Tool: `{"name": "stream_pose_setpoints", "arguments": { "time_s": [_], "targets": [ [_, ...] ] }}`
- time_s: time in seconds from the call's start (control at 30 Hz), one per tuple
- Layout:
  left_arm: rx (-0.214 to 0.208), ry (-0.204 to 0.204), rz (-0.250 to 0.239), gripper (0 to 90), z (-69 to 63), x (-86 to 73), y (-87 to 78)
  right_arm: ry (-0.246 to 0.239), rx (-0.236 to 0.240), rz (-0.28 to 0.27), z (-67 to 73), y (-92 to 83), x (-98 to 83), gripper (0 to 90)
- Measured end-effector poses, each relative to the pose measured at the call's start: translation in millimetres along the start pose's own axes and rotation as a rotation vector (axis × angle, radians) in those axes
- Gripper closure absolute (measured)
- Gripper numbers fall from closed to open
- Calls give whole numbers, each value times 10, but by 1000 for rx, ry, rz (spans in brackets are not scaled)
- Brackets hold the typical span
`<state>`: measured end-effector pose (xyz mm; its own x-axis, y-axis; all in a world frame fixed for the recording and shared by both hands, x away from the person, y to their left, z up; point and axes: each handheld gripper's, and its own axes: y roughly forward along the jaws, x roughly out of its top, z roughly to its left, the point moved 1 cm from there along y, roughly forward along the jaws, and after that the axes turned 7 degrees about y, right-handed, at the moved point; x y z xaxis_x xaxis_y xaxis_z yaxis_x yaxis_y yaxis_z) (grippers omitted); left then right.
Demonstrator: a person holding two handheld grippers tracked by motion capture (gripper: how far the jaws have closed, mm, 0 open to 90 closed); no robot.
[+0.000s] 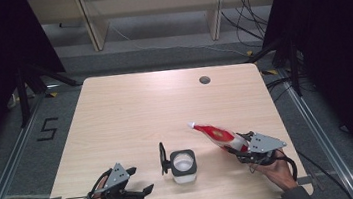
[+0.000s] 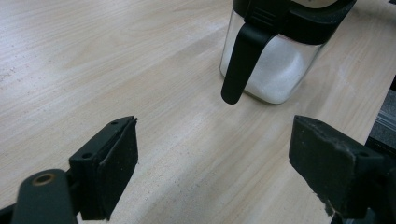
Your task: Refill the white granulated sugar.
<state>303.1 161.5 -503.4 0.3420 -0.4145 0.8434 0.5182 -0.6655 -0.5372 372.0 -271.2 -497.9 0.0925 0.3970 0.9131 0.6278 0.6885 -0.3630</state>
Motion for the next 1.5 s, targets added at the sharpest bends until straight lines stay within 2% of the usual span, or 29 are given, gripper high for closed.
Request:
{"name": "stream_pose_setpoints", "arguments": {
  "time_s": [0.1, 0.13, 0.17, 0.23, 0.27, 0.4, 0.43, 0.47, 0.53, 0.57, 0.63, 0.73, 0.77, 0.8, 0.83, 1.0, 1.07, 1.1, 1.13, 1.17, 1.2, 1.27, 1.33, 1.37, 1.4, 1.43, 1.47, 1.5],
  "targets": [
    [1, 1, -1, 152, 0, 0, -3, 52, 10, -10, -42, -24, -28, 518],
    [1, 1, -1, 152, 0, 0, -3, 52, 10, -10, -42, -24, -28, 518],
    [1, -1, -1, 152, 0, 0, -1, 75, 3, -18, -40, -24, -36, 518],
    [1, -2, 1, 152, 1, -1, 0, 76, 3, -16, -42, -23, -37, 517],
    [10, 9, 16, 152, 11, -4, -4, 96, -2, -6, -40, -33, -40, 516],
    [12, 13, 19, 152, 15, -6, -6, 101, 4, -7, -45, -51, -47, 517],
    [12, 13, 20, 152, 15, -6, -6, 102, -15, -25, -51, -51, -58, 516],
    [9, 1, 10, 152, 4, -4, 0, 117, -4, -10, -46, -67, -65, 516],
    [5, -13, -4, 152, -10, -1, 10, 117, -18, 16, -55, -114, -82, 516],
    [5, -1, 6, 152, -1, -2, 3, 139, -21, 16, -44, -117, -91, 516],
    [5, -7, 1, 152, -6, -2, 7, 125, -10, 25, -58, -128, -88, 516],
    [5, -14, -5, 152, -9, -2, 10, 132, -12, 26, -52, -131, -84, 516],
    [6, -2, 5, 152, 1, -3, -1, 135, -12, 26, -51, -132, -85, 516],
    [5, 0, 4, 152, 4, -2, -1, 156, -13, 20, -37, -131, -89, 515],
    [5, -1, 4, 152, 5, -3, -2, 143, -9, 21, -51, -131, -89, 515],
    [3, -4, 0, 152, -1, -3, 3, 160, -22, 27, -55, -155, -96, 510],
    [5, -3, 2, 152, 0, -3, 1, 175, -30, 23, -42, -164, -98, 501],
    [14, 12, 19, 152, 15, -5, -6, 182, -40, 12, -44, -170, -96, 499],
    [14, 12, 19, 152, 15, -5, -6, 179, -32, 12, -47, -179, -93, 498],
    [9, -11, -3, 152, -2, -3, 5, 191, -43, -6, -39, -186, -93, 499],
    [9, -11, -3, 152, -2, -3, 5, 191, -43, -6, -39, -186, -93, 499],
    [11, -4, 4, 152, 2, -3, 1, 220, -48, -7, -19, -208, -95, 498],
    [5, 1, 1, 152, 1, -2, -1, 202, -51, -4, -25, -211, -94, 496],
    [8, 21, 2, 152, 17, 1, -4, 218, -65, -15, -13, -210, -95, 482],
    [8, 21, 2, 152, 17, 1, -4, 218, -65, -15, -13, -210, -95, 482],
    [5, 19, 2, 152, 15, 1, -4, 223, -78, 9, -13, -238, -99, 471],
    [7, 20, 1, 152, 16, 1, -3, 249, -68, -12, 7, -244, -101, 466],
    [7, 20, 3, 152, 15, 1, -2, 231, -70, -18, -14, -243, -112, 455]
  ]
}}
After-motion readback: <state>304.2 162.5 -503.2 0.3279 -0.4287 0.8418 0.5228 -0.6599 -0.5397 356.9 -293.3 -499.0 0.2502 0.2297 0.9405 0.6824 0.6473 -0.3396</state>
